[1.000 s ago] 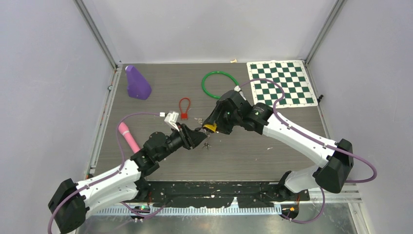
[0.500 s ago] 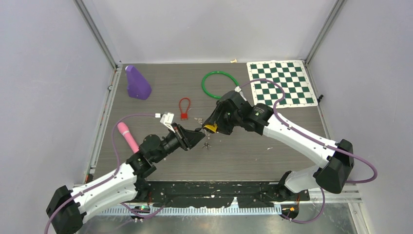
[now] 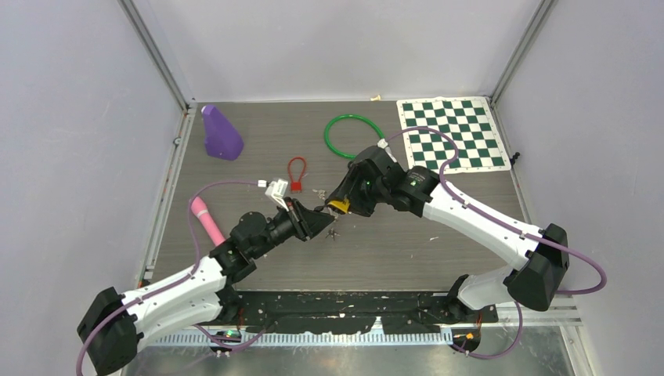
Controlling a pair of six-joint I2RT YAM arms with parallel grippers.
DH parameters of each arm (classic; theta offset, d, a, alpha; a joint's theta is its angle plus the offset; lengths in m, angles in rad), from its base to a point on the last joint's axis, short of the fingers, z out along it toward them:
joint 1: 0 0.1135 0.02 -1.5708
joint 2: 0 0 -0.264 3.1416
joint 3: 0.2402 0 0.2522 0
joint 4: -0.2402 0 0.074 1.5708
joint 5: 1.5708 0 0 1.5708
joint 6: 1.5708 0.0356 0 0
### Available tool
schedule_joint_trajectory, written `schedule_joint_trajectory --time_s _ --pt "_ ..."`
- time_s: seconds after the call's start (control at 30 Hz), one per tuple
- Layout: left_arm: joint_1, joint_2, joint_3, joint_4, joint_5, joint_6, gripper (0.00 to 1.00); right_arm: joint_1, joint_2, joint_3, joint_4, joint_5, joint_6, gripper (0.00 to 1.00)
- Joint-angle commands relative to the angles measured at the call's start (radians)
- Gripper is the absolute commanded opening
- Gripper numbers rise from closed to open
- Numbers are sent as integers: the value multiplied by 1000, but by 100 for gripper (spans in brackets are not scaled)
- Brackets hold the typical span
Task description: Unlock with the key
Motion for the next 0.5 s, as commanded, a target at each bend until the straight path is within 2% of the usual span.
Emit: schedule_joint_trajectory --time_s 0.0,0.13,0.27,0.47 --pt "-7 9 45 78 11 -1 24 7 -42 13 53 6 28 5" --pt "-10 30 57 78 11 -1 15 8 -40 12 58 1 30 5" --pt "-11 46 68 79 5 1 2 14 -38 12 59 0 33 5" --pt "-11 50 92 68 -19 27 0 28 -41 5 53 11 47 5"
